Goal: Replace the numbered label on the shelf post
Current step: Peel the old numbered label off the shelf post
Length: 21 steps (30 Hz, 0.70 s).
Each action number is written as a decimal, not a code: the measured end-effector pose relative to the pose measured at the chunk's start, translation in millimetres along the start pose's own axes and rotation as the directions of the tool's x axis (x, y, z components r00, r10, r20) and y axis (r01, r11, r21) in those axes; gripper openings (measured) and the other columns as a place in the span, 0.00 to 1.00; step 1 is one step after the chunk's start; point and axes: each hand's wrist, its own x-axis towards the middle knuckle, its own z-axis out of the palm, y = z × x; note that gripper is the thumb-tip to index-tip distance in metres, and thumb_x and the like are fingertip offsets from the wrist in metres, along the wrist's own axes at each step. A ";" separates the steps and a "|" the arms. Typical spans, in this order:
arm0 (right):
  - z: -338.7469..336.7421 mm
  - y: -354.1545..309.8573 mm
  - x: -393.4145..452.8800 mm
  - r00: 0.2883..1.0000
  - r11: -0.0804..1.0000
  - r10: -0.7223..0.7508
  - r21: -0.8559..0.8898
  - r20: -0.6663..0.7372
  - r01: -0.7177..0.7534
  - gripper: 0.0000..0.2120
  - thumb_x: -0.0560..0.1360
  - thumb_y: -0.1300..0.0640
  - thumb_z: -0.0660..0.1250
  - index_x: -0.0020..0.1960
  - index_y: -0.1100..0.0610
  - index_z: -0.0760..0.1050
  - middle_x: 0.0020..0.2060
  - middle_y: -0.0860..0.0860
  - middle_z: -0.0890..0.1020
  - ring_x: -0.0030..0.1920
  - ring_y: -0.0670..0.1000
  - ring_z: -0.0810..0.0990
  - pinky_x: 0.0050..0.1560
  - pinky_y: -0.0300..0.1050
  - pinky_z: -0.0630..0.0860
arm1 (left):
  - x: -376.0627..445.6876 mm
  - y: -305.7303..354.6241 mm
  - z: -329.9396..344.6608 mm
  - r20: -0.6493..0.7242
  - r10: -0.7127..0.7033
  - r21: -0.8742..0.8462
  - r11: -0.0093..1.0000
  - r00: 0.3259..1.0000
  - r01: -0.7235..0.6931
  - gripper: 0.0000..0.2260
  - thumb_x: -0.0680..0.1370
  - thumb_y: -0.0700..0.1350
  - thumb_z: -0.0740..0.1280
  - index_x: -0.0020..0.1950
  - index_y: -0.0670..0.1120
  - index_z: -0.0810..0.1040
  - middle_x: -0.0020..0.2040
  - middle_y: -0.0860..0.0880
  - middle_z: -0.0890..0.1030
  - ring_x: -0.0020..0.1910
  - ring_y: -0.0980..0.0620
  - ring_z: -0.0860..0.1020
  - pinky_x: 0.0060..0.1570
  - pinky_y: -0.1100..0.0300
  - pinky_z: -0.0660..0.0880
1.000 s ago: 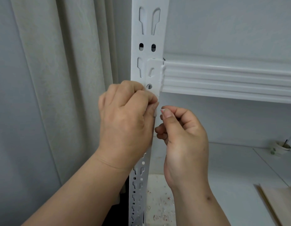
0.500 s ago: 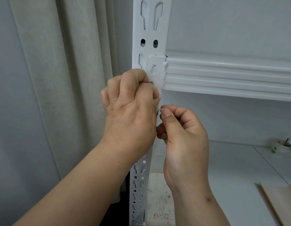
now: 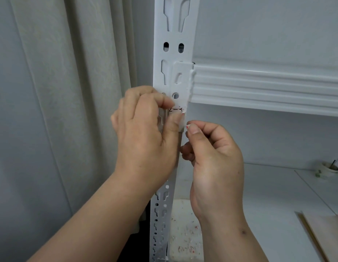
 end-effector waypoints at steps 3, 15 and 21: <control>1.8 0.4 0.2 1.000 1.000 -0.002 0.026 0.026 0.001 0.07 0.77 0.59 0.67 0.42 0.53 0.81 0.35 0.48 0.84 0.35 0.45 0.79 0.39 0.41 0.74 | 1.8 3.9 0.2 0.023 0.051 0.081 0.995 0.998 -0.053 0.06 0.72 0.45 0.71 0.47 0.47 0.78 0.50 0.55 0.70 0.52 0.52 0.72 0.55 0.61 0.60; 2.3 -1.5 -0.2 1.000 1.000 0.003 -0.006 -0.027 -0.003 0.08 0.76 0.60 0.68 0.39 0.51 0.80 0.32 0.44 0.81 0.31 0.45 0.77 0.39 0.42 0.74 | -3.5 -0.7 4.0 -0.032 0.006 0.098 0.995 0.999 -0.002 0.08 0.76 0.48 0.65 0.42 0.44 0.78 0.48 0.50 0.73 0.49 0.51 0.68 0.51 0.57 0.63; 6.1 -1.3 -1.5 1.000 1.000 0.004 0.016 -0.003 -0.004 0.07 0.77 0.61 0.67 0.42 0.55 0.81 0.35 0.48 0.84 0.34 0.46 0.79 0.39 0.43 0.75 | -2.0 3.1 -1.0 -0.001 -0.026 0.061 0.998 1.000 0.026 0.05 0.73 0.46 0.71 0.46 0.49 0.77 0.51 0.57 0.68 0.52 0.55 0.71 0.52 0.62 0.59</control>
